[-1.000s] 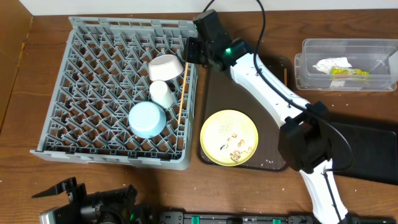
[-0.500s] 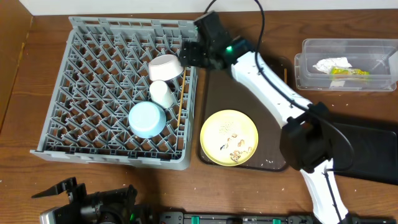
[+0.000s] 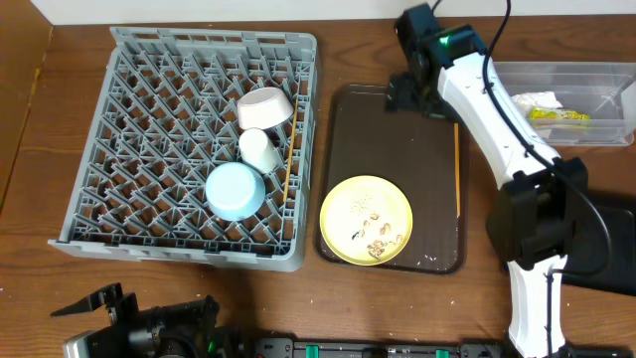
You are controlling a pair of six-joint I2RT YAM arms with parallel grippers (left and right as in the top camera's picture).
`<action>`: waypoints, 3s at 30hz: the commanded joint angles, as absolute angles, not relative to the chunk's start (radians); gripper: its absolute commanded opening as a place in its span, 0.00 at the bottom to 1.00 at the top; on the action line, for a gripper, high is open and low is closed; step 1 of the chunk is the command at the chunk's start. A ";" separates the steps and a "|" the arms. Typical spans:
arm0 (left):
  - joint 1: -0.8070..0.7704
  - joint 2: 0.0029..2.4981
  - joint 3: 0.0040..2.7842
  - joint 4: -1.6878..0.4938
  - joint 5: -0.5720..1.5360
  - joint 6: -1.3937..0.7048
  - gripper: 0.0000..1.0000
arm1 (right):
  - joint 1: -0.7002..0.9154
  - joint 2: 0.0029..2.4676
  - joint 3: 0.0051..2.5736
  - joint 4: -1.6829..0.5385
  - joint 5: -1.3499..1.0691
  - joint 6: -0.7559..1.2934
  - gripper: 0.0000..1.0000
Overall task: Sort waste into correct bins and load items into the dishwasher
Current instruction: 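Return the right gripper to the tray and grasp the second chopstick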
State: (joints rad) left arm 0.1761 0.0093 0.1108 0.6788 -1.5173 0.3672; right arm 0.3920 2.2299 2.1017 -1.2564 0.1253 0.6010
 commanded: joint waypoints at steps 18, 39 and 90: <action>0.178 0.004 0.128 0.683 -1.569 0.373 0.95 | 0.237 2.211 1.787 -1.005 -0.073 0.222 0.95; 0.178 0.004 0.128 0.683 -1.569 0.373 0.95 | 0.210 2.169 1.715 -0.966 -0.066 0.248 0.88; 0.178 0.004 0.128 0.683 -1.569 0.373 0.95 | 0.259 2.383 1.769 -0.984 -0.015 0.265 0.18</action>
